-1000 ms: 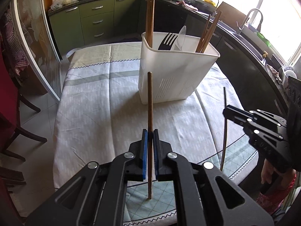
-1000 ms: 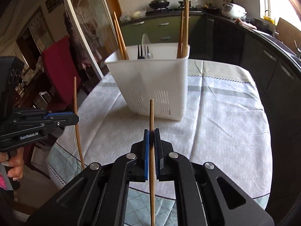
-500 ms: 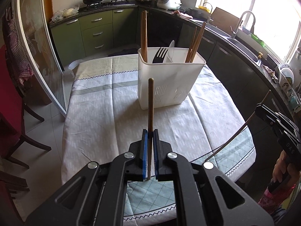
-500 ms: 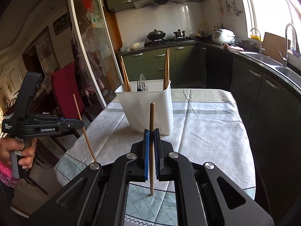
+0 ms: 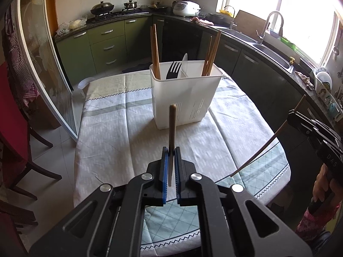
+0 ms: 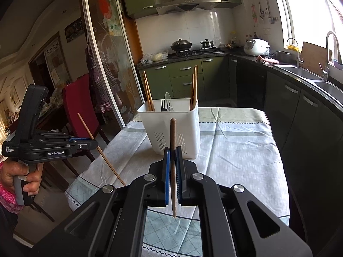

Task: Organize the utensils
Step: 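Lower the left tool's chopstick into the caddy while the right tool drops its chopstick in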

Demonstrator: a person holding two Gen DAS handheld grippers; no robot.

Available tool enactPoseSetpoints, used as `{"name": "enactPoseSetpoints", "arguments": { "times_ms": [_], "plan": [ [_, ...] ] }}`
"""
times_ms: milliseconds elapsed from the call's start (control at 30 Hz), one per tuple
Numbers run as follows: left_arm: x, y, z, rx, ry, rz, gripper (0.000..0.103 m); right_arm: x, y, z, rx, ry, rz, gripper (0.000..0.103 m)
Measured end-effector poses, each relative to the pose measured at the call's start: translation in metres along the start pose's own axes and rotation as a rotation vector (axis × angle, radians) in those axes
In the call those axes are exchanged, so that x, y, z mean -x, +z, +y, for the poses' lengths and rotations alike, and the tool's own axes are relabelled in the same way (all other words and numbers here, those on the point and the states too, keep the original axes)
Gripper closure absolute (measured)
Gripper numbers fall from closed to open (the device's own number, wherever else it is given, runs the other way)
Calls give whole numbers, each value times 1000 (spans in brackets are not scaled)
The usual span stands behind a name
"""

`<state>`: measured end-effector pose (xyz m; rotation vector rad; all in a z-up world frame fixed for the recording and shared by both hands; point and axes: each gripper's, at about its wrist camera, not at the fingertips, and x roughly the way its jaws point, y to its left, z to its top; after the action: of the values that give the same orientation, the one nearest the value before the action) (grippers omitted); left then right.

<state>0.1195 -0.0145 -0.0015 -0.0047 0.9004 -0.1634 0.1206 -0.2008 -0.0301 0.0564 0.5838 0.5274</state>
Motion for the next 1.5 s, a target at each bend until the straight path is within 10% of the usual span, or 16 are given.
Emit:
{"name": "enactPoseSetpoints", "arguments": {
  "times_ms": [967,1500],
  "plan": [
    [61,168,-5,3,17,-369,97,-9,192,1,39,-20,-315,97],
    [-59,136,12,32,-10,-102,97,-138,141,-29,-30,1,-46,97]
  ]
}}
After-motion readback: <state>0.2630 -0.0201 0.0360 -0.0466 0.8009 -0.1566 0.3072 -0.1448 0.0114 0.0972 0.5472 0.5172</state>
